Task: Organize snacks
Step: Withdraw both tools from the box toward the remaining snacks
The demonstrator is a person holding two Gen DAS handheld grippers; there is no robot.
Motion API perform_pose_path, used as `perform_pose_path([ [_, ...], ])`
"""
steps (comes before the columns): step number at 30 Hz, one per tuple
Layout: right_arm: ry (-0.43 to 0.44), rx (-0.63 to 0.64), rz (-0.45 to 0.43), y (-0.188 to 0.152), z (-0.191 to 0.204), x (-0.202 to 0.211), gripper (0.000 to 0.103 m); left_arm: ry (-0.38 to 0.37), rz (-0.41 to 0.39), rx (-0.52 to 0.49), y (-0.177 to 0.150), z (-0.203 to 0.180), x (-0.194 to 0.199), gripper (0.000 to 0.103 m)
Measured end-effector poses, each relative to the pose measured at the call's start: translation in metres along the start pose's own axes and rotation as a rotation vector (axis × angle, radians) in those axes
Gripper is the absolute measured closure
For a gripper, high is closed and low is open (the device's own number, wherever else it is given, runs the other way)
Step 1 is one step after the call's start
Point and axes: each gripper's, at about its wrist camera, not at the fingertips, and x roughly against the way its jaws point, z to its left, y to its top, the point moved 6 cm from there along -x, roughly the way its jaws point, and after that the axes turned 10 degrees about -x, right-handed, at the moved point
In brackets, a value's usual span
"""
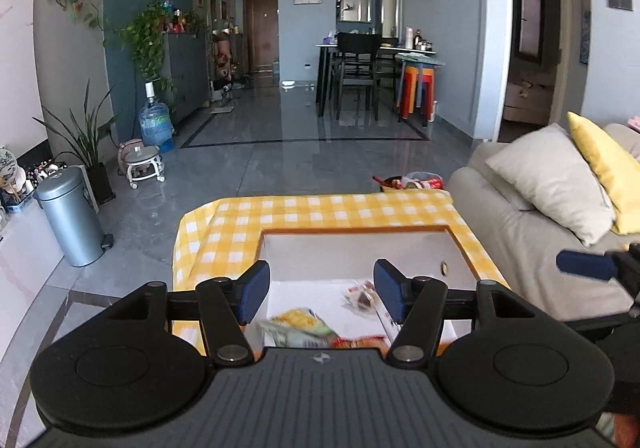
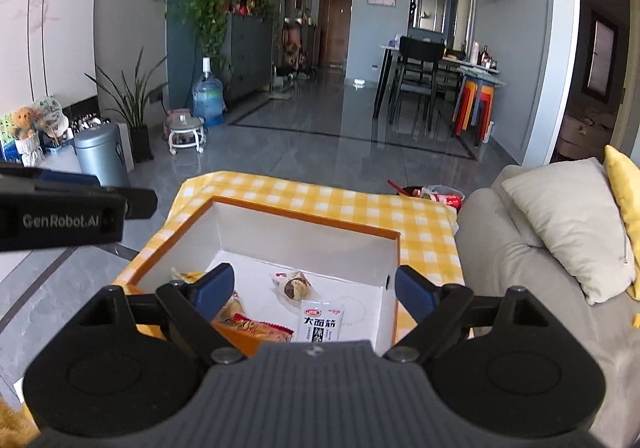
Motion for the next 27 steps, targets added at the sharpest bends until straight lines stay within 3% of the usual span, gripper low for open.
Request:
perform_pose_path([
  [9, -0.019, -0.005, -0.005, -0.046, 0.002, 0.051, 0.015, -0.046, 0.038, -0.039, -0.046, -0.021, 0.036, 0.032],
  [18, -0.029, -0.014, 0.122, -0.110, -0.005, 0.077, 0.016, -0.094, 0.181, 0.042, -0.102, -0.029, 0.055, 0.032],
  [27, -0.034, -0.026, 0.236, -0.155, -0.022, 0.091, 0.024, -0.164, 0.311, 0.080, -0.138, -0.048, 0.063, 0.033],
])
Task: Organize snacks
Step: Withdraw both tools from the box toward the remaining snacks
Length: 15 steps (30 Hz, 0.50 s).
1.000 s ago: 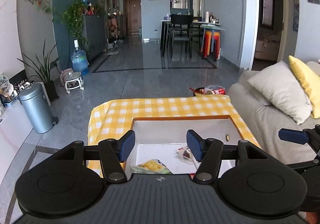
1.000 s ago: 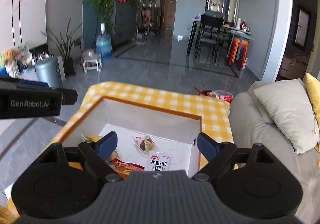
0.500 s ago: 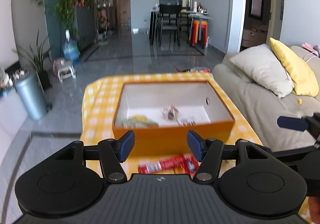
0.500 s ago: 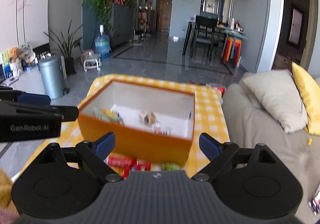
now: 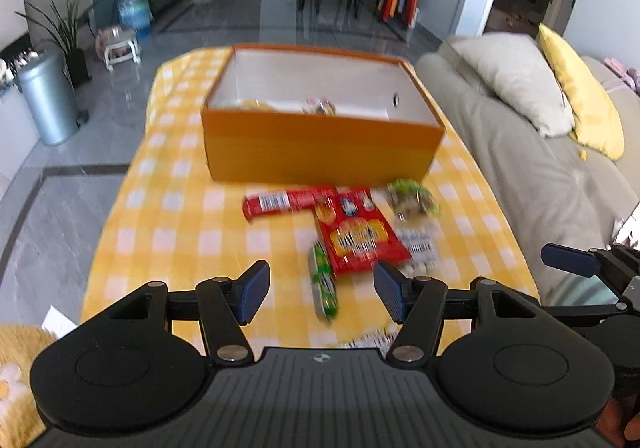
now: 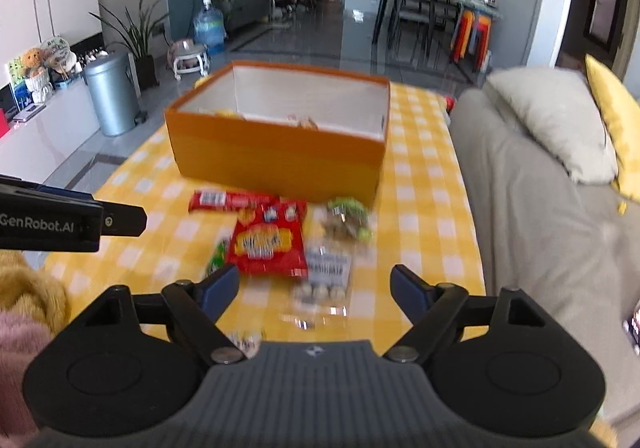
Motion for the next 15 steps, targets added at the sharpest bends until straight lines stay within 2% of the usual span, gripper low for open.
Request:
perform_pose_path([
  [3, 0.007, -0.037, 0.022, -0.005, -0.006, 0.000, 0.025, -0.033, 0.056, -0.012, -0.008, -0.009, -0.008, 0.034],
  [7, -0.008, -0.077, 0.030, -0.007, -0.014, 0.001, 0.026, -0.119, 0.130, -0.032, -0.015, -0.027, -0.021, 0.035],
  [11, -0.002, -0.114, 0.099, -0.010, -0.025, -0.007, 0.030, -0.190, 0.230, -0.130, -0.023, -0.047, -0.041, 0.036],
  [15, 0.017, -0.160, 0.183, -0.016, -0.041, -0.014, 0.030, -0.262, 0.255, -0.246, -0.025, -0.059, -0.050, 0.035],
])
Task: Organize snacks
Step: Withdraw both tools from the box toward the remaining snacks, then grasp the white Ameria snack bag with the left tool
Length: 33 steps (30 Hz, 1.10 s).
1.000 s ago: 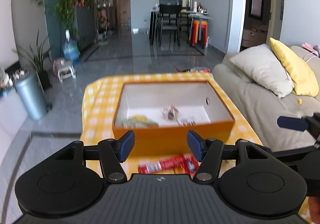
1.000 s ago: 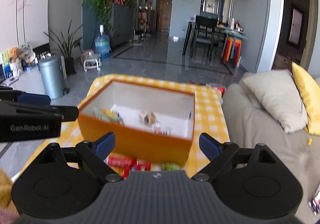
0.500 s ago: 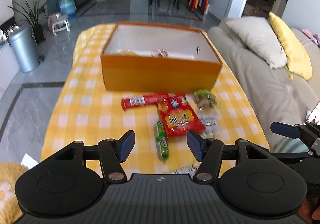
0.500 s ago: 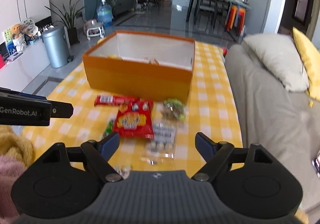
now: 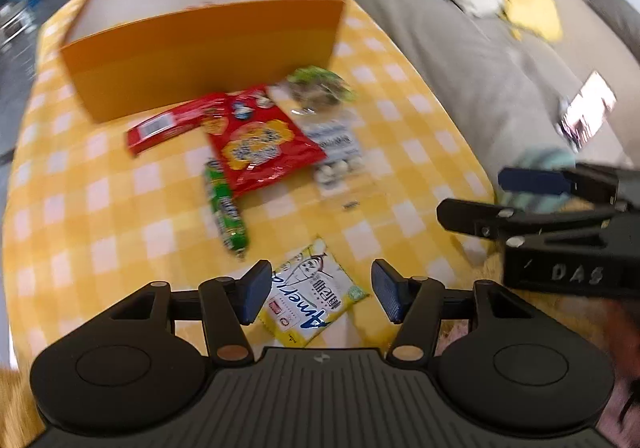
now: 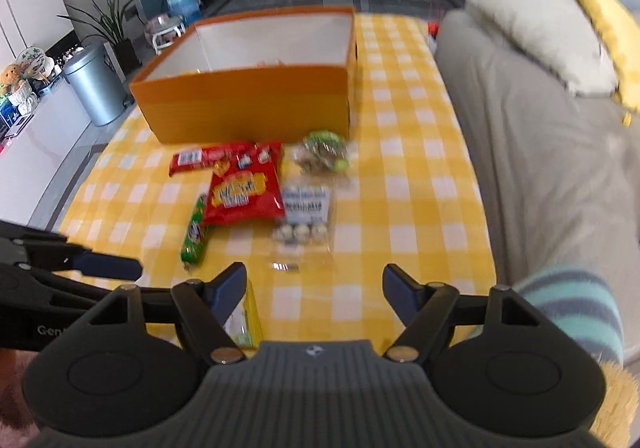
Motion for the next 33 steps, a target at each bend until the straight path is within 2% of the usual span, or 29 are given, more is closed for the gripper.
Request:
perform_pose_path([
  [9, 0.025, -0.034, 0.053, -0.008, -0.008, -0.008, 0.030, 0.001, 0.133, -0.349, -0.010, -0.019, -0.036, 0.032],
  [17, 0.006, -0.022, 0.141, -0.014, -0.007, -0.030, 0.030, -0.026, 0.190, -0.495, -0.018, -0.025, -0.064, 0.026],
  [21, 0.005, -0.022, 0.159, -0.015, -0.006, -0.036, 0.030, -0.035, 0.198, -0.529, -0.018, -0.025, -0.073, 0.020],
  [26, 0.002, -0.032, 0.177, -0.015, -0.007, -0.041, 0.030, -0.049, 0.220, -0.559, -0.016, -0.027, -0.084, 0.019],
  [33, -0.007, -0.024, 0.192, -0.014, -0.005, -0.047, 0.030, -0.066, 0.212, -0.524, -0.012, -0.024, -0.091, 0.017],
])
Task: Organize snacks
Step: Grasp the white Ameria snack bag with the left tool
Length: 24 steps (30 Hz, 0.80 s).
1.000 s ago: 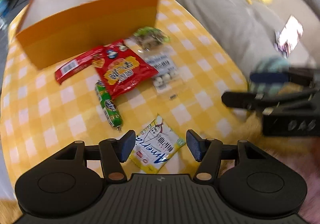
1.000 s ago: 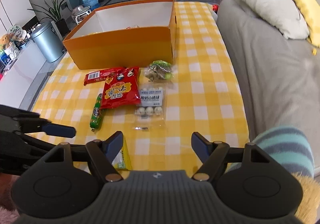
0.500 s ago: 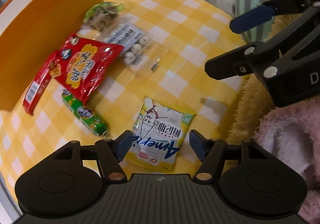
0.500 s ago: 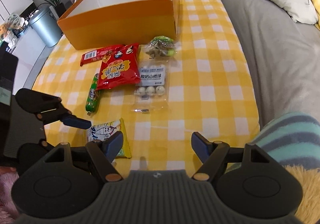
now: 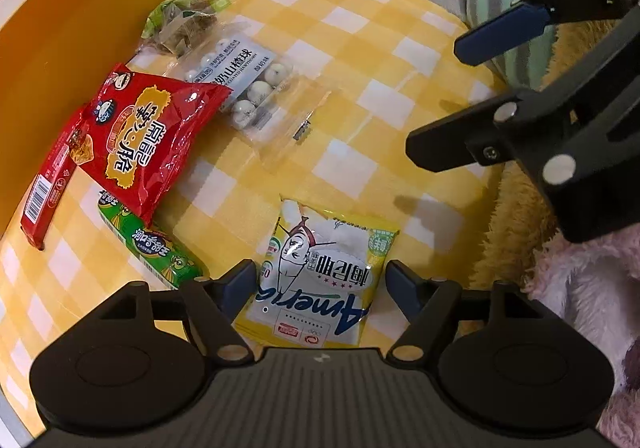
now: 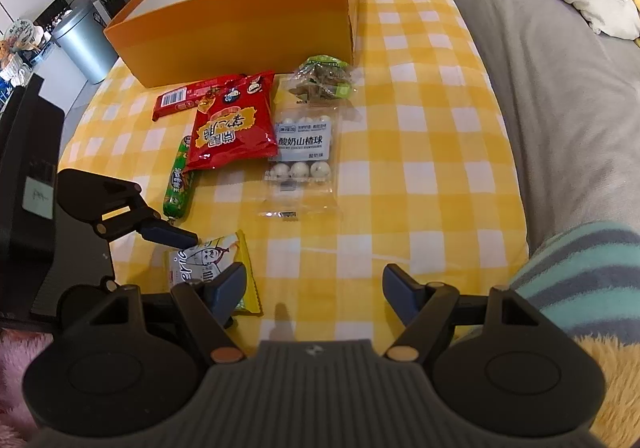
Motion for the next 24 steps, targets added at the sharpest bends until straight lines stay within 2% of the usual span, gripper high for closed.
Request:
perform_pose_path([
  [3, -0.005, 0.002, 0.007, 0.001, 0.000, -0.003, 0.030, 0.012, -0.009, 0.004, 0.000, 0.001, 0.001, 0.017],
  [8, -0.015, 0.005, 0.006, 0.002, 0.001, -0.006, 0.030, 0.051, -0.043, 0.042, -0.001, 0.000, 0.004, 0.039],
  [16, -0.005, -0.003, -0.028, 0.007, 0.002, -0.003, 0.034, 0.090, -0.146, 0.198, -0.005, 0.006, 0.030, 0.042],
  [21, 0.019, -0.005, -0.060, 0.016, 0.006, -0.003, 0.035, 0.134, -0.214, 0.355, -0.006, 0.029, 0.055, 0.042],
  [24, 0.023, -0.006, -0.087, 0.025, 0.008, -0.006, 0.035, 0.165, -0.236, 0.406, -0.012, 0.040, 0.068, 0.042],
])
